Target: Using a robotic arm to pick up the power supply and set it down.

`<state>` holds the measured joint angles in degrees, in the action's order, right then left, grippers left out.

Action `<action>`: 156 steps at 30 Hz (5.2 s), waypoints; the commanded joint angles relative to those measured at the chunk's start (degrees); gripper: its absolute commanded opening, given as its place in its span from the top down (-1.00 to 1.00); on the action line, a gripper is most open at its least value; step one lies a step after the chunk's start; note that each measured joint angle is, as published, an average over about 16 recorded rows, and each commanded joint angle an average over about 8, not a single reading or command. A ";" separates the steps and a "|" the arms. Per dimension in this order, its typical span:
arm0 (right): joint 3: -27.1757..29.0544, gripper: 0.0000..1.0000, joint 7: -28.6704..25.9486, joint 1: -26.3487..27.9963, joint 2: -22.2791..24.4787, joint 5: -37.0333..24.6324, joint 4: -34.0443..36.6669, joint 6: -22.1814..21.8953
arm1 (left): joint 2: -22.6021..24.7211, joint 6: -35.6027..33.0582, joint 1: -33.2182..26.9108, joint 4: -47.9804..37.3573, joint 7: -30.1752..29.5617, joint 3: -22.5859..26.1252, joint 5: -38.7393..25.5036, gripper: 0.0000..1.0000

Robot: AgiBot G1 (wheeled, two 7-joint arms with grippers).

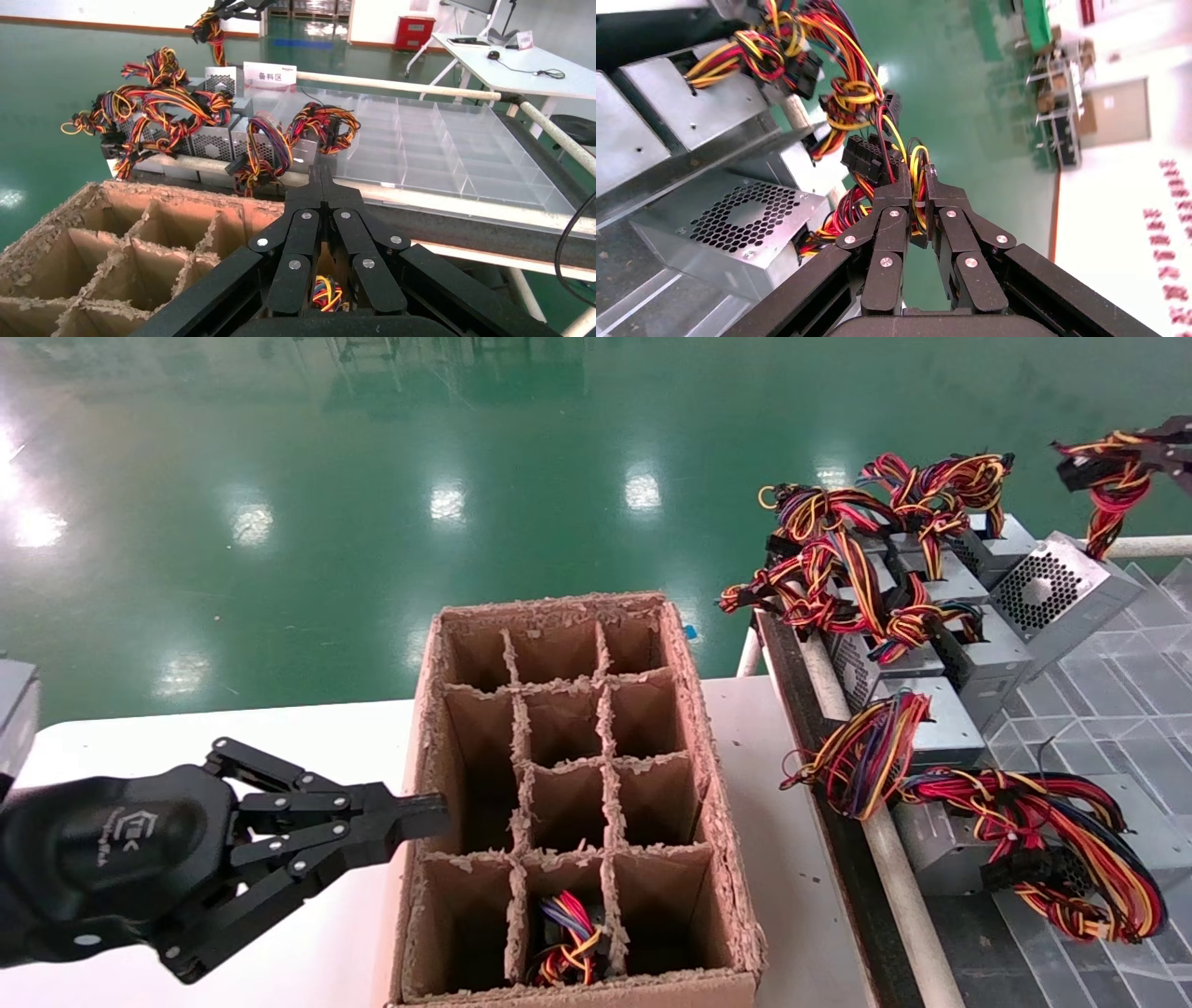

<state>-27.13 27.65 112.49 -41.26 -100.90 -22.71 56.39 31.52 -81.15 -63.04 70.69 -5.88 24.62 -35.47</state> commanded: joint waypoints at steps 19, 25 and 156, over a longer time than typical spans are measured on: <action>0.06 1.00 -7.27 -9.15 6.62 -0.94 -20.37 -0.51 | 0.00 0.00 0.00 0.00 0.00 0.00 0.00 1.00; -0.31 1.00 -11.81 -11.60 8.56 -3.05 -25.54 -1.90 | 0.00 0.00 0.00 0.00 0.00 0.00 0.00 1.00; 10.93 -1.00 -37.48 -49.42 6.33 57.74 -49.68 29.17 | 0.00 0.00 0.00 0.00 0.00 0.00 0.00 -1.00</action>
<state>-16.23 -9.64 63.28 -34.91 -43.33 -72.21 85.53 31.52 -81.15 -63.04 70.68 -5.87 24.62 -35.46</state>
